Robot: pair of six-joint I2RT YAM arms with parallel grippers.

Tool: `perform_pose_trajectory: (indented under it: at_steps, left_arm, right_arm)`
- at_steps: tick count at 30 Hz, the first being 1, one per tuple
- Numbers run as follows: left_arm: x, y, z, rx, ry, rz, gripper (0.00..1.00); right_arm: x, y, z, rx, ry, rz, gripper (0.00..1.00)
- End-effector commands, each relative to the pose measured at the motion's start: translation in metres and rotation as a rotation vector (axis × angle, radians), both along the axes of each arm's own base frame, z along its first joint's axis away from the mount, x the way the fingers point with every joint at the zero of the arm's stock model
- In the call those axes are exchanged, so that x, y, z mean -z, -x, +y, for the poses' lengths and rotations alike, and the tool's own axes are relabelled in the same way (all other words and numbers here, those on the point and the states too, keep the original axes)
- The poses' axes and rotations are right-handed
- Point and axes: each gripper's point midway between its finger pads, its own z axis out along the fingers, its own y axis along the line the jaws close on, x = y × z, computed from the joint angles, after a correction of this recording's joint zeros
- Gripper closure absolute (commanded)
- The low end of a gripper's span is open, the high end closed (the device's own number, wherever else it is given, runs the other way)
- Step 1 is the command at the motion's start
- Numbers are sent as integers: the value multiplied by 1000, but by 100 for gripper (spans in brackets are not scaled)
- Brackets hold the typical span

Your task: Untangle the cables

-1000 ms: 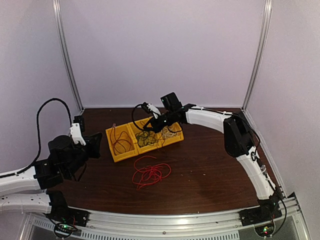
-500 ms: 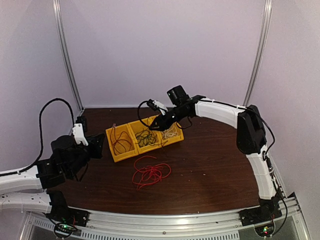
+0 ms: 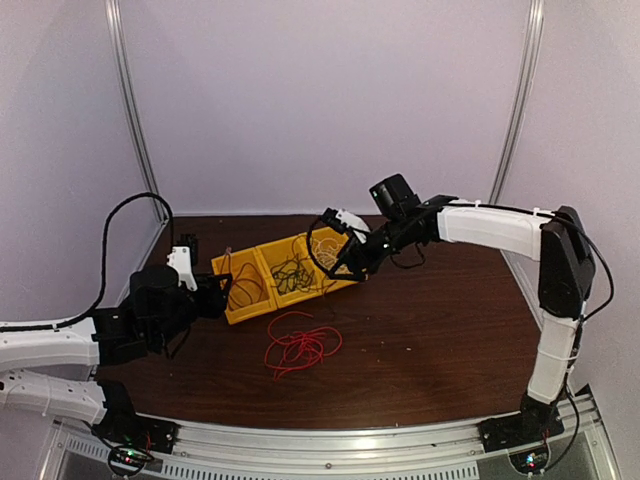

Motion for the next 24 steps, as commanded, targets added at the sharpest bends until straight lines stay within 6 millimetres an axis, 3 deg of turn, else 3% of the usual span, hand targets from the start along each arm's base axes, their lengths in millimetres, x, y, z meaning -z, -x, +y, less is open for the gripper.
perform_pose_trajectory:
  at_steps: [1, 5, 11, 17, 20, 24]
  left_arm:
    - [-20, -3, -4, 6, 55, -37, 51]
    - [-20, -2, -4, 12, 66, -34, 51]
    - [-15, 1, -3, 15, 79, -26, 51]
    - [-10, 4, 0, 14, 101, -24, 51]
    - [-7, 4, 0, 15, 98, -16, 51]
    - [-8, 5, 1, 14, 98, -16, 51]
  right_arm:
    - [49, 8, -15, -37, 95, 1, 19]
    - [70, 6, -10, -29, 97, 41, 17]
    - [76, -4, 9, 25, 87, 29, 17]
    - [84, -32, 17, 160, 102, 4, 20]
    - [89, -46, 18, 213, 113, -13, 25]
    - [95, -51, 18, 233, 130, -1, 51]
